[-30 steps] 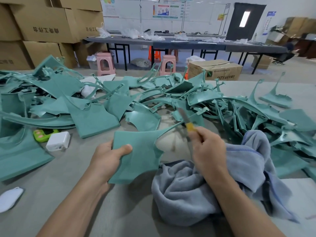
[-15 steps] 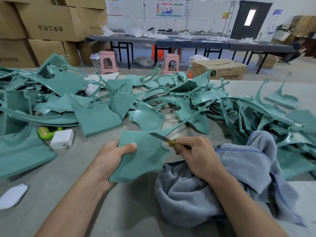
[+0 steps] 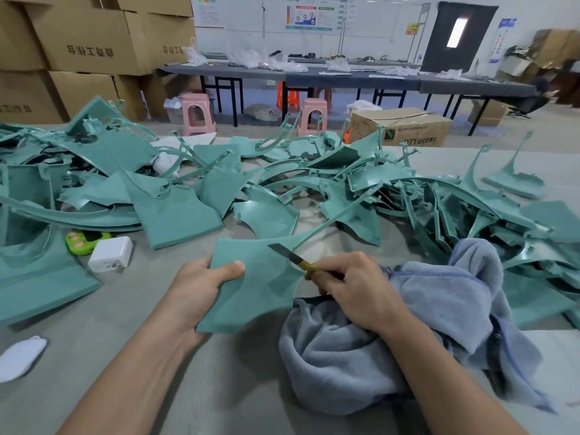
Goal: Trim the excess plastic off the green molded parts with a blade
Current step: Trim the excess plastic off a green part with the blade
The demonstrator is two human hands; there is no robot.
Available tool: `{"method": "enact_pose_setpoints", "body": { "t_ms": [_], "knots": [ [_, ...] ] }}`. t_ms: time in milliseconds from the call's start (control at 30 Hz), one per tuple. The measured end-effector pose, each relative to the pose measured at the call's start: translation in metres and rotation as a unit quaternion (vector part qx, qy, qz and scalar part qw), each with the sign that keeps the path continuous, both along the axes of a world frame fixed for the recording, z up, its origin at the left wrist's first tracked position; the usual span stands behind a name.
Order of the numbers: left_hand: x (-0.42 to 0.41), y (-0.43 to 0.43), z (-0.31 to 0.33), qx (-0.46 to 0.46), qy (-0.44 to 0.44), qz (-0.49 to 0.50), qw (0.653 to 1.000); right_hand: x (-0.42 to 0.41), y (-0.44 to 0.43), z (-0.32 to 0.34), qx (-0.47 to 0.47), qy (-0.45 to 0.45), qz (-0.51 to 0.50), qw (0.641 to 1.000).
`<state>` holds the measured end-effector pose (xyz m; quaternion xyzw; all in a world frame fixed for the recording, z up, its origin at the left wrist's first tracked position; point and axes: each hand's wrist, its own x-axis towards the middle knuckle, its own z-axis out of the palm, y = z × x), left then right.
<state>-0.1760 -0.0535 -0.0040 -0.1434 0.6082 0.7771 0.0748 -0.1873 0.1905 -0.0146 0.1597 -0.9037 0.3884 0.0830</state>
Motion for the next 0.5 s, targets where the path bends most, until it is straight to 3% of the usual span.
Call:
{"method": "enact_pose_setpoints", "body": {
  "t_ms": [133,200,500],
  "knots": [
    [0.001,0.001,0.001,0.001,0.008,0.003,1.0,-0.003,0.003,-0.001,-0.04,0.019,-0.055,0.997],
    [0.001,0.0,0.001,-0.002,0.005,0.006,1.0,-0.001,0.002,0.0,-0.063,0.003,-0.029,0.998],
    [0.001,-0.005,0.002,-0.021,-0.017,-0.022,0.999,0.002,0.013,0.008,-0.005,0.01,0.017,1.0]
  ]
}}
